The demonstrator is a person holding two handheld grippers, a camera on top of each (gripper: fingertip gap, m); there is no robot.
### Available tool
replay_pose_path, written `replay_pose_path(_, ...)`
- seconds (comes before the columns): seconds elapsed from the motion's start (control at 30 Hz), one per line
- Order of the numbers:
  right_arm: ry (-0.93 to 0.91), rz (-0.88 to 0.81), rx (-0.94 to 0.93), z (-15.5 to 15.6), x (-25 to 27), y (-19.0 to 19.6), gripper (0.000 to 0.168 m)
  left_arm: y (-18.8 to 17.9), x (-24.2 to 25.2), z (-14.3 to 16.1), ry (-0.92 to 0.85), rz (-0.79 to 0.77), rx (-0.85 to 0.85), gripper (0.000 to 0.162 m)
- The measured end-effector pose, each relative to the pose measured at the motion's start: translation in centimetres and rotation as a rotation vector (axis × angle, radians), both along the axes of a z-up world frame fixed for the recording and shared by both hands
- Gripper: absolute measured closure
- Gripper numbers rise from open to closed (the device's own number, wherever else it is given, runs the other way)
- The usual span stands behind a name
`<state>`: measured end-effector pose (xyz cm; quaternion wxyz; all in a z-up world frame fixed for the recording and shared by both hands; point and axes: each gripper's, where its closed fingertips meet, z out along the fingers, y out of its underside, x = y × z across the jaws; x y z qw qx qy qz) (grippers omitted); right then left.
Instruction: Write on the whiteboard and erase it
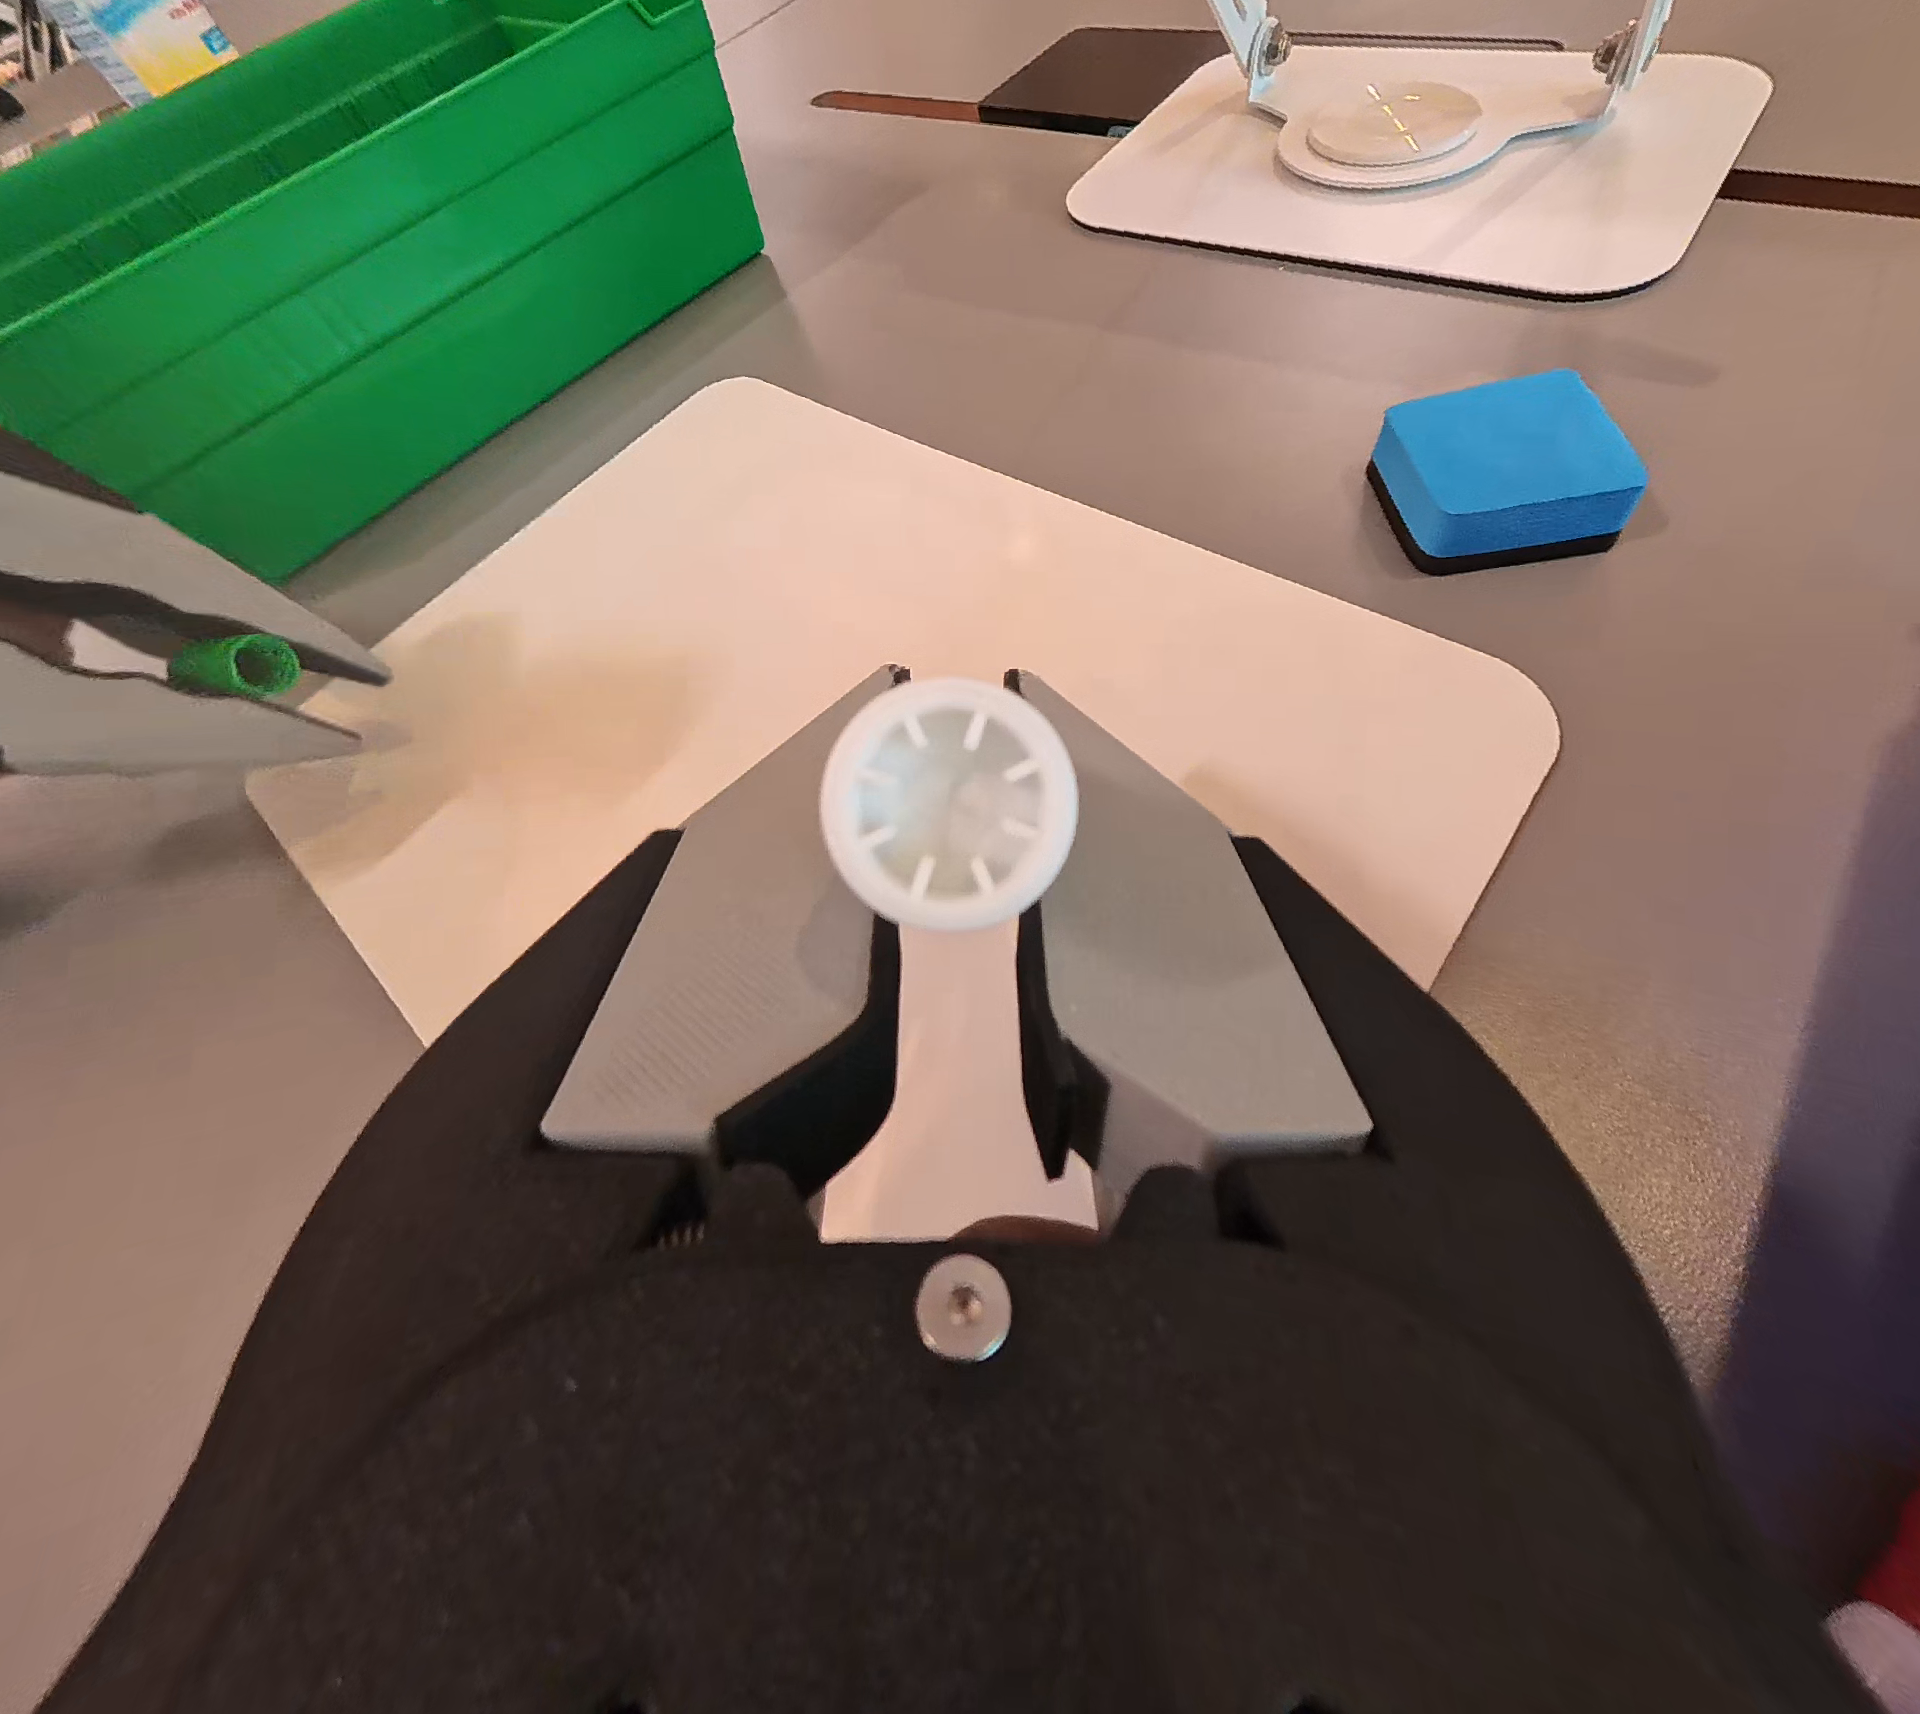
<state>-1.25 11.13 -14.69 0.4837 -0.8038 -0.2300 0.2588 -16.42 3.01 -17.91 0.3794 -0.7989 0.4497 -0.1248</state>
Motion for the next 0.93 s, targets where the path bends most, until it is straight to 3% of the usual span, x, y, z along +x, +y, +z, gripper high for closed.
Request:
replay_pose_path(0.4,0.037,0.125,0.086,1.7,-2.2,-1.4,0.155,-0.5,-1.8,-2.0,0.047,0.019,-0.114,0.148)
replay_pose_path(0.93,0.053,0.314,0.023,0.7,-5.5,-3.8,0.155,-0.2,-1.2,-2.1,-0.024,0.042,-0.115,0.148)
